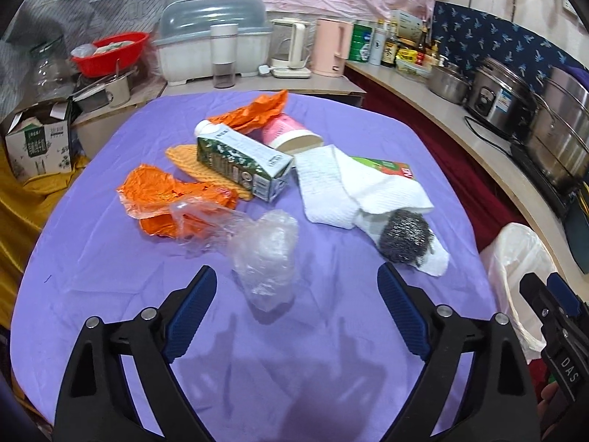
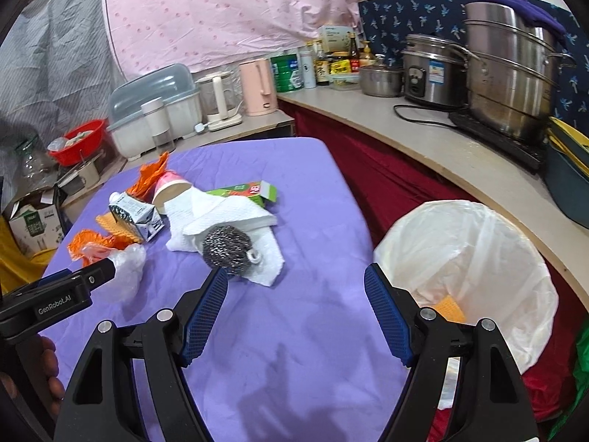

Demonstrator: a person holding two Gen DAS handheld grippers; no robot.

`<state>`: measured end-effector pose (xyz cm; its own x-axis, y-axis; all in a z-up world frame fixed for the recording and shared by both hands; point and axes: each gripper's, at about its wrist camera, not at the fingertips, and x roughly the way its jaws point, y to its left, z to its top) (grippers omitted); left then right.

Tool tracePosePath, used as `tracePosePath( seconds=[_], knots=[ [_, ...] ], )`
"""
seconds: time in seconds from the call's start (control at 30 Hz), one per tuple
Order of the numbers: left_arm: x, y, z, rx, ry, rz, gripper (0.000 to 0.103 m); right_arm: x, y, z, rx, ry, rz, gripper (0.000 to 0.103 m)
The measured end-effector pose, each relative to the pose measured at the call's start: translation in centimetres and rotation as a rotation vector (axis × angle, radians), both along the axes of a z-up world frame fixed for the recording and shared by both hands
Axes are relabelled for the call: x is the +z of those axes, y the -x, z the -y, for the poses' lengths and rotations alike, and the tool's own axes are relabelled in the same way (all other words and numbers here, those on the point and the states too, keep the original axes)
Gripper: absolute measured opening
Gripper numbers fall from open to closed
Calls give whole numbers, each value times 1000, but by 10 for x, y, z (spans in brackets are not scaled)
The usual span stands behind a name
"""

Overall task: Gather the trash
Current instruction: 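Move both open grippers back over the trash on the table, then grasp the clear plastic bag with the left gripper while the right grasps the steel wool scrubber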

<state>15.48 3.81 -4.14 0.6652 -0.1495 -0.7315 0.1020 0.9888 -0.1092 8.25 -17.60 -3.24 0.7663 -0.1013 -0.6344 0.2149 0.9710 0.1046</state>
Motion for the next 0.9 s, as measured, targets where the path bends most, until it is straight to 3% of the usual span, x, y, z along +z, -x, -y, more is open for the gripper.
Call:
tracePosePath(
  seconds=[0.63,0.73,0.9],
  knots=[
    [-39,-59,-26,54,49,-80,85,-44,-100,-37,88,-35,-77,74],
    [-43,-64,-26,46,60,-90,79,-52,-114,-39,92,-45,-92,74],
    [-50,-68,-21,17,69,-112,60,-66,-128,-41,102,-61,-112,74]
  ],
)
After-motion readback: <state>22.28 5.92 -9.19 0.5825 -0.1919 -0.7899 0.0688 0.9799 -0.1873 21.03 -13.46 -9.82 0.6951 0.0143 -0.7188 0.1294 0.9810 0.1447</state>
